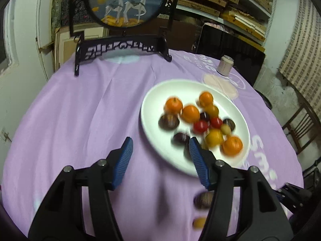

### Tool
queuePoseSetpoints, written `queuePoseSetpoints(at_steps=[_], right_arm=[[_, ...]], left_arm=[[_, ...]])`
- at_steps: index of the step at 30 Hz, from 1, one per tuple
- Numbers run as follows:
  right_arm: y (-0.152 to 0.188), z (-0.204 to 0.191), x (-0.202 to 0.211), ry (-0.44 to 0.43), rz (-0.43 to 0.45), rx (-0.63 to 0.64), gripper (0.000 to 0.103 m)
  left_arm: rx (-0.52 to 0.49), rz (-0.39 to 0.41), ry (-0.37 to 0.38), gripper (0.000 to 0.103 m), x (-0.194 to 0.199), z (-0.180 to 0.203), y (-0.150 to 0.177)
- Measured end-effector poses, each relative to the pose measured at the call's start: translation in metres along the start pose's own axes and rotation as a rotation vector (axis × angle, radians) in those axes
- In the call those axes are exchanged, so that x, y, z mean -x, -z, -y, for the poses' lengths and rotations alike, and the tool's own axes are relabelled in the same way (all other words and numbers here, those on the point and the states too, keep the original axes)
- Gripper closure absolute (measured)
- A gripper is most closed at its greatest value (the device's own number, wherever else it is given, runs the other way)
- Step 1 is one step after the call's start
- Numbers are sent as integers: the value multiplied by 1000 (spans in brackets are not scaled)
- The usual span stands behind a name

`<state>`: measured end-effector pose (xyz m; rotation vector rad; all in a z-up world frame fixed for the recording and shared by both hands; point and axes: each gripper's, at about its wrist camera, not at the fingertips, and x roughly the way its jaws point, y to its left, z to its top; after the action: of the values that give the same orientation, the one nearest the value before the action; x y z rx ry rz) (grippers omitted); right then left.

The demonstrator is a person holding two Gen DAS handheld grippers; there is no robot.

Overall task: Organize fruits
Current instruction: 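Carry both fruits onto the white plate and release them, then grasp the last brown fruit with the right tool while the left grasps a yellow fruit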

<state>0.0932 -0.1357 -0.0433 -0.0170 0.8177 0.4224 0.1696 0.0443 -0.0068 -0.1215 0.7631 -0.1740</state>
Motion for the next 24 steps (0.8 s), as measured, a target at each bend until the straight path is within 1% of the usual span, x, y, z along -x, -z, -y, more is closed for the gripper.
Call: queuePoseSetpoints(at_steps=[3, 5, 8, 11, 12, 13, 15, 16, 17, 18, 21, 24], right_arm=[[1, -9, -14, 0, -36, 14, 57], [-3, -12, -25, 6, -62, 34, 57], [-6, -12, -41, 53, -95, 60, 57], [-1, -12, -57, 25, -167, 61, 56], [1, -16, -60, 32, -163, 76, 53], [0, -23, -63, 49, -149, 110, 53], [-3, -28, -66, 59, -116, 136, 54], [-5, -26, -67, 48, -116, 125, 55], [-8, -20, -70, 19, -130, 89, 61], [-9, -15, -70, 5, -133, 62, 62], [-4, -10, -62, 13, -126, 41, 63], [-2, -1, -41, -30, -102, -25, 63]], left_arm=[[26, -13, 12, 43, 15, -14, 27], [40, -23, 6, 43, 25, -23, 42], [50, -40, -8, 43, 41, -39, 64], [66, -63, -26, 43, 50, -52, 80], [74, -79, -18, 43, 50, -54, 85], [80, -89, -7, 43, 50, -55, 88], [78, -99, 11, 43, 49, -53, 89], [76, -101, 14, 43, 48, -50, 89], [75, -102, 19, 43, 48, -49, 89], [70, -104, 26, 43, 49, -46, 89], [44, -102, 46, 43, 52, -35, 90], [3, -107, 80, 43, 55, -19, 90]])
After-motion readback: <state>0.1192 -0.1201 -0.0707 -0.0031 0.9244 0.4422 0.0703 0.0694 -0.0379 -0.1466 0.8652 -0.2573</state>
